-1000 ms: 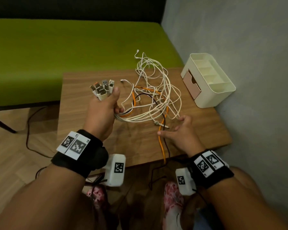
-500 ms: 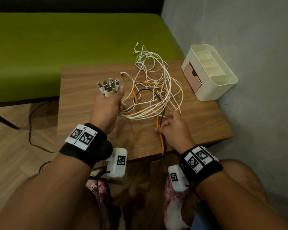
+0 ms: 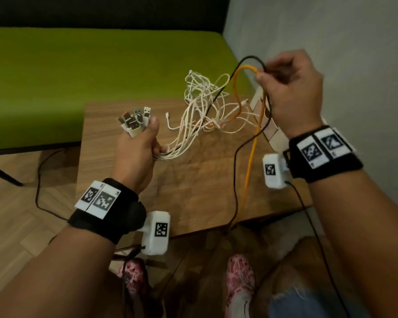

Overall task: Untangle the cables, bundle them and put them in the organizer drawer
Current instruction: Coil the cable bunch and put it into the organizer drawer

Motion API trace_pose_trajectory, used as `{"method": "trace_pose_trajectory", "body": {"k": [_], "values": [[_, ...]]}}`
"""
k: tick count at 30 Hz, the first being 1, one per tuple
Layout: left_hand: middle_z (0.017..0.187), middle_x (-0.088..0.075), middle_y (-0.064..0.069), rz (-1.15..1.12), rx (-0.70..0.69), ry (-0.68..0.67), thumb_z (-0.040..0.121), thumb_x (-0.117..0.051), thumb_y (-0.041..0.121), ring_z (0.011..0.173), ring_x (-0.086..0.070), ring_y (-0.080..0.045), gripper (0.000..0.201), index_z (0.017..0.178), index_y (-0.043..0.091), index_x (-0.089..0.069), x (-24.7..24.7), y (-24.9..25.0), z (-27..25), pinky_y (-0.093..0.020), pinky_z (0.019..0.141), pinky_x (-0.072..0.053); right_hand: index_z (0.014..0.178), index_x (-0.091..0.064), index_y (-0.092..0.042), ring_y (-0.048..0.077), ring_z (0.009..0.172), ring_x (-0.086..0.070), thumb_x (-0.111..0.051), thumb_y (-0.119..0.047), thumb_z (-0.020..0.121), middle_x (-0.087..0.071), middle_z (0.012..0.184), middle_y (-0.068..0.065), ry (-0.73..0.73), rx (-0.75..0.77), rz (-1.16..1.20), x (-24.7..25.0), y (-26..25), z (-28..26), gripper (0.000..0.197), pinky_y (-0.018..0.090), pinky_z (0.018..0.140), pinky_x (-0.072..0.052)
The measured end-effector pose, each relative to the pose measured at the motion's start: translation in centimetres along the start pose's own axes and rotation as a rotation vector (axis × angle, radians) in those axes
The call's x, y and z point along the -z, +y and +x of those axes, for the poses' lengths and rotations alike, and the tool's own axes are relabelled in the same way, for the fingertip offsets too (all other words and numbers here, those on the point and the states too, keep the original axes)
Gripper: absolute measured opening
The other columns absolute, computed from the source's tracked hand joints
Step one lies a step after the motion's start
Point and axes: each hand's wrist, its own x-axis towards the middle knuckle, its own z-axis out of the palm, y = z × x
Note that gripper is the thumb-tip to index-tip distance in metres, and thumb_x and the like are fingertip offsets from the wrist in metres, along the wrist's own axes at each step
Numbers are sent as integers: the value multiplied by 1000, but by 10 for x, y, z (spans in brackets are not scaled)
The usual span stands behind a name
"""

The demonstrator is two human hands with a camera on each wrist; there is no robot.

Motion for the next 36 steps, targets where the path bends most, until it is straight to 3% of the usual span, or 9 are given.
{"method": "trace_pose_trajectory", "body": {"k": [3,5,10,14,17,19,25,32,36], "values": [[54,-33,6,-32,-43,8,100,-55,14,45,-35,-8,21,81,19,-48,6,4,2,-28,55,-49,89,-58,-39,-2,82,-68,-73,-25,84,-66,84,-17,97,256,-29,-14,-19,40,21,23,78,-56],[54,-33,6,-37,-46,17,100,-55,14,45,-36,-8,21,81,19,-47,9,6,6,-28,55,-49,91,-68,-22,-6,83,-65,-70,-23,87,-66,86,-14,76,339,-94,-25,-18,55,5,20,78,-54],[54,-36,7,8,-11,31,99,-56,17,45,-37,-8,19,82,20,-50,12,4,8,-28,56,-49,111,-68,-7,30,119,-56,-73,-37,82,-59,128,15,-290,264,-488,-33,36,22,42,39,104,-45],[53,-37,8,38,-4,24,98,-58,18,45,-36,-9,19,81,20,-52,9,3,5,-30,57,-47,115,-62,-6,29,110,-54,-79,-33,79,-52,118,16,-135,2,-501,-4,63,-49,48,29,93,-42],[53,-37,8,51,1,10,98,-59,17,45,-36,-9,18,81,21,-53,3,1,3,-31,57,-47,129,-52,-12,29,115,-55,-82,-48,71,-57,124,8,-436,-629,-522,8,85,-100,75,34,93,-43],[54,-37,8,60,4,3,98,-59,17,46,-36,-9,18,81,21,-54,1,-2,2,-32,58,-47,140,-44,-15,29,125,-53,-84,-53,65,-53,140,9,-611,-861,-514,10,95,-118,94,41,103,-44],[55,-38,8,89,-5,13,99,-57,16,46,-36,-9,17,83,21,-53,3,-1,3,-32,59,-47,131,-45,-19,31,112,-57,-83,-40,74,-59,126,10,-488,-917,-597,20,100,-113,71,40,91,-48],[55,-38,7,104,-1,15,99,-57,16,46,-36,-10,19,81,21,-55,2,0,3,-31,57,-48,83,-67,-11,33,89,-63,-71,-44,84,-67,91,13,-629,-874,-957,50,110,-107,34,41,84,-52],[55,-39,8,110,1,3,98,-58,16,47,-36,-10,18,81,22,-56,0,-1,2,-31,57,-48,79,-64,-18,18,64,-67,-64,-21,94,-67,77,8,-330,-801,-423,36,105,-101,16,33,61,-55]]}}
